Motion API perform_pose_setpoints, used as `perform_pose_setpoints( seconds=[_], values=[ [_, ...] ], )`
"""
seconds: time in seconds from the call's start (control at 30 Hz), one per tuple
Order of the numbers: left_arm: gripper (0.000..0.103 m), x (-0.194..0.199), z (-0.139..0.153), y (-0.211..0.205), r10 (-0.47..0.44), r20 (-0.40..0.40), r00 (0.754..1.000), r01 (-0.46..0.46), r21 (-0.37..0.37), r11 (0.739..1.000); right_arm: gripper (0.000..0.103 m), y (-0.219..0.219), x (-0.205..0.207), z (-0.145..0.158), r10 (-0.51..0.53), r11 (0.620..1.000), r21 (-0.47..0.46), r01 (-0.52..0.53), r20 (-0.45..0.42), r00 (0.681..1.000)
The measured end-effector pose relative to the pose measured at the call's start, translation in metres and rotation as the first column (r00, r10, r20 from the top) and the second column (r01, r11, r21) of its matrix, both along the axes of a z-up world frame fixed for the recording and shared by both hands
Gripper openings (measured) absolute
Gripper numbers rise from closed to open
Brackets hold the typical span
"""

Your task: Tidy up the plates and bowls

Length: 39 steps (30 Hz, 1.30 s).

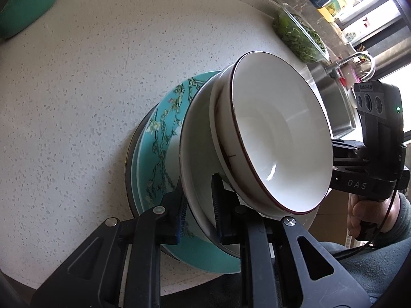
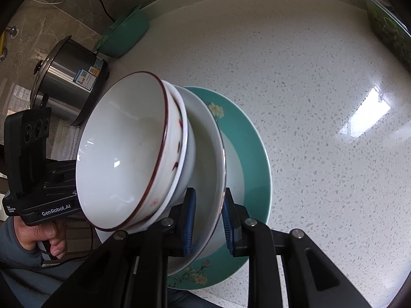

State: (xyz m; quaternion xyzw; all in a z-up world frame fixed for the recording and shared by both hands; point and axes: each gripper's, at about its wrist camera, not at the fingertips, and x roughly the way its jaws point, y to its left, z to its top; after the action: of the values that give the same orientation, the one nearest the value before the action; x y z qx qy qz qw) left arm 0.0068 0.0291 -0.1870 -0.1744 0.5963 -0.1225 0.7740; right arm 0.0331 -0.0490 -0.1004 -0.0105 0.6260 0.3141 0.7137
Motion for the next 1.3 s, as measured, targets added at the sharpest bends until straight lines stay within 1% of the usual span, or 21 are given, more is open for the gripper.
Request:
perform_pose_setpoints(
  seconds=[0.2, 0.3, 0.37, 0.4, 0.43, 0.53, 0.6, 0.67, 0.77, 0.8, 0.83, 0.87, 0.9, 0.93, 0.97, 1.03, 1.07, 1.1, 1.17, 1.23, 1.3],
  values=[
    [0.016, -0.001, -0.001, 0.003, 0.020, 0.010, 1.000, -0.020, -0.006, 1.000, 0.024, -0.001, -0.001, 0.000, -0.018, 1.000, 0.009, 0.018, 0.015, 1.000],
    [0.018, -0.008, 0.000, 0.006, 0.023, 0.019, 1.000, -0.023, 0.005, 1.000, 0.024, 0.000, -0.002, 0.001, -0.022, 1.000, 0.002, 0.022, 0.033, 0.999],
    [0.019, -0.009, 0.000, 0.007, 0.030, 0.019, 0.999, -0.030, 0.008, 1.000, 0.027, 0.001, -0.003, 0.001, -0.025, 1.000, -0.009, 0.025, 0.042, 0.999],
    [0.021, -0.009, 0.001, 0.007, 0.034, 0.020, 0.999, -0.034, 0.012, 0.999, 0.033, 0.001, -0.004, 0.002, -0.027, 1.000, -0.012, 0.027, 0.045, 0.999],
    [0.024, -0.010, 0.001, 0.008, 0.042, 0.019, 0.999, -0.042, 0.020, 0.999, 0.036, 0.000, -0.005, 0.002, -0.029, 0.999, -0.013, 0.030, 0.047, 0.998],
    [0.026, -0.014, 0.002, 0.011, 0.069, 0.023, 0.997, -0.069, 0.019, 0.997, 0.037, -0.001, -0.008, 0.004, -0.026, 1.000, -0.006, 0.027, 0.055, 0.998],
    [0.027, -0.018, 0.005, 0.011, 0.080, 0.032, 0.996, -0.081, 0.032, 0.996, 0.038, -0.004, -0.010, 0.005, -0.025, 1.000, -0.004, 0.025, 0.058, 0.998],
    [0.033, -0.024, 0.009, 0.011, 0.100, 0.041, 0.994, -0.102, 0.051, 0.993, 0.039, -0.006, -0.013, 0.008, -0.019, 1.000, 0.001, 0.019, 0.065, 0.998],
    [0.046, -0.036, 0.020, 0.011, 0.136, 0.066, 0.989, -0.139, 0.048, 0.989, 0.041, -0.013, -0.018, 0.011, -0.017, 1.000, 0.021, 0.015, 0.072, 0.997],
    [0.055, -0.041, 0.025, 0.011, 0.149, 0.076, 0.986, -0.152, 0.048, 0.987, 0.045, -0.016, -0.020, 0.013, -0.017, 0.999, 0.032, 0.015, 0.074, 0.997],
    [0.077, -0.046, 0.031, 0.011, 0.164, 0.079, 0.983, -0.170, 0.068, 0.983, 0.053, -0.020, -0.022, 0.017, -0.018, 0.999, 0.041, 0.014, 0.084, 0.996],
    [0.088, -0.050, 0.035, 0.010, 0.177, 0.083, 0.981, -0.184, 0.085, 0.979, 0.057, -0.023, -0.025, 0.020, -0.019, 0.999, 0.049, 0.014, 0.094, 0.995],
    [0.103, -0.054, 0.041, 0.011, 0.190, 0.100, 0.977, -0.198, 0.069, 0.978, 0.063, -0.028, -0.027, 0.025, -0.022, 0.998, 0.063, 0.016, 0.101, 0.995],
    [0.103, -0.060, 0.049, 0.011, 0.209, 0.119, 0.971, -0.217, 0.057, 0.975, 0.068, -0.031, -0.030, 0.029, -0.026, 0.997, 0.074, 0.018, 0.107, 0.994],
    [0.103, -0.066, 0.059, 0.010, 0.227, 0.141, 0.964, -0.239, 0.075, 0.968, 0.070, -0.038, -0.032, 0.036, -0.040, 0.995, 0.091, 0.029, 0.115, 0.993],
    [0.103, -0.073, 0.071, 0.006, 0.234, 0.159, 0.959, -0.252, 0.103, 0.962, 0.082, -0.048, -0.036, 0.048, -0.063, 0.991, 0.121, 0.048, 0.127, 0.990],
    [0.103, -0.078, 0.078, 0.003, 0.240, 0.168, 0.956, -0.262, 0.121, 0.958, 0.085, -0.053, -0.038, 0.057, -0.075, 0.990, 0.133, 0.056, 0.140, 0.987],
    [0.103, -0.081, 0.083, 0.000, 0.244, 0.176, 0.954, -0.269, 0.136, 0.954, 0.089, -0.056, -0.040, 0.061, -0.081, 0.989, 0.133, 0.061, 0.150, 0.985],
    [0.103, -0.088, 0.091, -0.005, 0.253, 0.189, 0.949, -0.282, 0.146, 0.948, 0.093, -0.061, -0.041, 0.073, -0.098, 0.990, 0.115, 0.080, 0.158, 0.983],
    [0.103, -0.092, 0.097, -0.009, 0.267, 0.183, 0.946, -0.297, 0.162, 0.941, 0.103, -0.065, -0.041, 0.083, -0.123, 0.989, 0.107, 0.107, 0.162, 0.979],
    [0.103, -0.097, 0.101, -0.009, 0.285, 0.180, 0.942, -0.313, 0.158, 0.936, 0.103, -0.068, -0.041, 0.093, -0.156, 0.986, 0.091, 0.141, 0.182, 0.971]
  ],
)
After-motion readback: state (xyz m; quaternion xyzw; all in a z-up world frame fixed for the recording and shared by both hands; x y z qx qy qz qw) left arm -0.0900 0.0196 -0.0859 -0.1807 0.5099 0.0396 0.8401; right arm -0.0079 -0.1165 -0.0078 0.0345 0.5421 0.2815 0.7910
